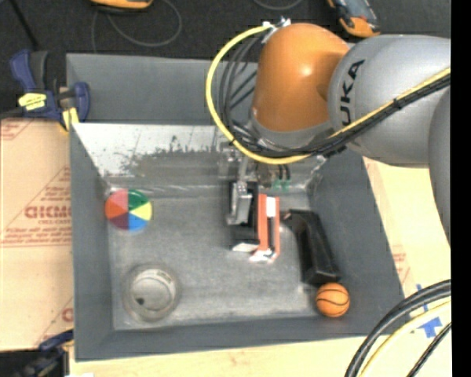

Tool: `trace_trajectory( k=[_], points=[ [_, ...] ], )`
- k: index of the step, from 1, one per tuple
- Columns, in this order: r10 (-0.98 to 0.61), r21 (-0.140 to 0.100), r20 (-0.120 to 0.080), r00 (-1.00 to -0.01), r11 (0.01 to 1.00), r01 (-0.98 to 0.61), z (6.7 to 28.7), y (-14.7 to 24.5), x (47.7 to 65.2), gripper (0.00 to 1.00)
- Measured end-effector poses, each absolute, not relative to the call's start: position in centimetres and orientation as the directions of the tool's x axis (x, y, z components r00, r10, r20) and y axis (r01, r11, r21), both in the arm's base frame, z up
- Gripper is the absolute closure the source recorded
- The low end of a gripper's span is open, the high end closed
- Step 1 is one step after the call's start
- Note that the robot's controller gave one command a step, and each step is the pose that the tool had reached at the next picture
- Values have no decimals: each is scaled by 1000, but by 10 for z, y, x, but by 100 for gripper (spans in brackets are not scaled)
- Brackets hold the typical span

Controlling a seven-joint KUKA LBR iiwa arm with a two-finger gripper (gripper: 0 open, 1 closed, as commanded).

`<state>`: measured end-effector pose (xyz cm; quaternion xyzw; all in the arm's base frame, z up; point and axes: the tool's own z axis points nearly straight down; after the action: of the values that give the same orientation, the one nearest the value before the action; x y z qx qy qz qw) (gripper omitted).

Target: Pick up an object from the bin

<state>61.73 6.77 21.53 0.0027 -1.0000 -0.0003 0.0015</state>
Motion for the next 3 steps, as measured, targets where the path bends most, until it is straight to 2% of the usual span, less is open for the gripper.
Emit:
trace_trajectory(
  k=[1, 2, 3],
  points=[
    [-4, 1, -4, -1000, 1000, -4, 220, 67, 618, 0],
    [-49, 0, -8, -999, 999, -49, 149, 108, 605, 0],
    [-73, 0, 3, -997, 997, -73, 157, 135, 554, 0]
  ],
)
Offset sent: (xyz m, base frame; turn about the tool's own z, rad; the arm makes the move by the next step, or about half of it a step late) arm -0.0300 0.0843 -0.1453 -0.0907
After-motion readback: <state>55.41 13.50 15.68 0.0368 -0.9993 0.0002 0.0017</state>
